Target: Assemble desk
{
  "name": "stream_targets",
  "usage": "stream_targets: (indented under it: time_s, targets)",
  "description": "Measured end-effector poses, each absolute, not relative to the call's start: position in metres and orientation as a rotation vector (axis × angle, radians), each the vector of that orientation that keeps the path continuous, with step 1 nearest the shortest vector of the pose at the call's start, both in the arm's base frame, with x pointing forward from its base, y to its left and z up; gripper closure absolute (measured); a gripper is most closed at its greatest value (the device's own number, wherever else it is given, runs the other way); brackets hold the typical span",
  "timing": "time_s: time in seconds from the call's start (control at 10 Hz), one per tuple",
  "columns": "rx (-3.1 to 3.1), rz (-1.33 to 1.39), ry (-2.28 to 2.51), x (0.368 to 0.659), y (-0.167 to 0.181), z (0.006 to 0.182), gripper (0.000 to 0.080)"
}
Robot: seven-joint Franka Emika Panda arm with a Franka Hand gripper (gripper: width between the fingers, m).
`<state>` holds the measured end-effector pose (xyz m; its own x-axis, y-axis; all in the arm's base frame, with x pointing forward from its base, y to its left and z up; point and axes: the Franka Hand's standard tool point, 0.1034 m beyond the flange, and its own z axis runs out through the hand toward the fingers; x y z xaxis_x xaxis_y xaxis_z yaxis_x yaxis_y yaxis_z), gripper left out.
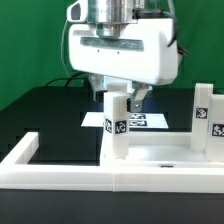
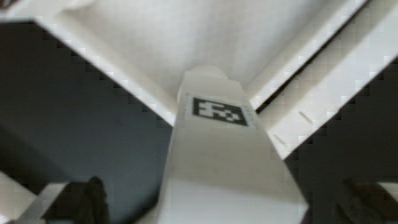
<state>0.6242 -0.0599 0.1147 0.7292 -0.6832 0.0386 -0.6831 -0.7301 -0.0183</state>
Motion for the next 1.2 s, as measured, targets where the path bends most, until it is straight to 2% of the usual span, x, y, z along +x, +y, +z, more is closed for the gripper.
stream_targets:
  time_s: [0.3, 0.7, 1.2]
  targets:
    - [-3.030, -0.064, 0.840, 0.623, -0.060, 0.114, 0.0150]
    - [-3.174, -0.050, 0.163, 0.624, -0.049, 0.114, 0.0150]
    - [-3.170, -0.039, -0.320, 0.623, -0.053, 0.114, 0.0150]
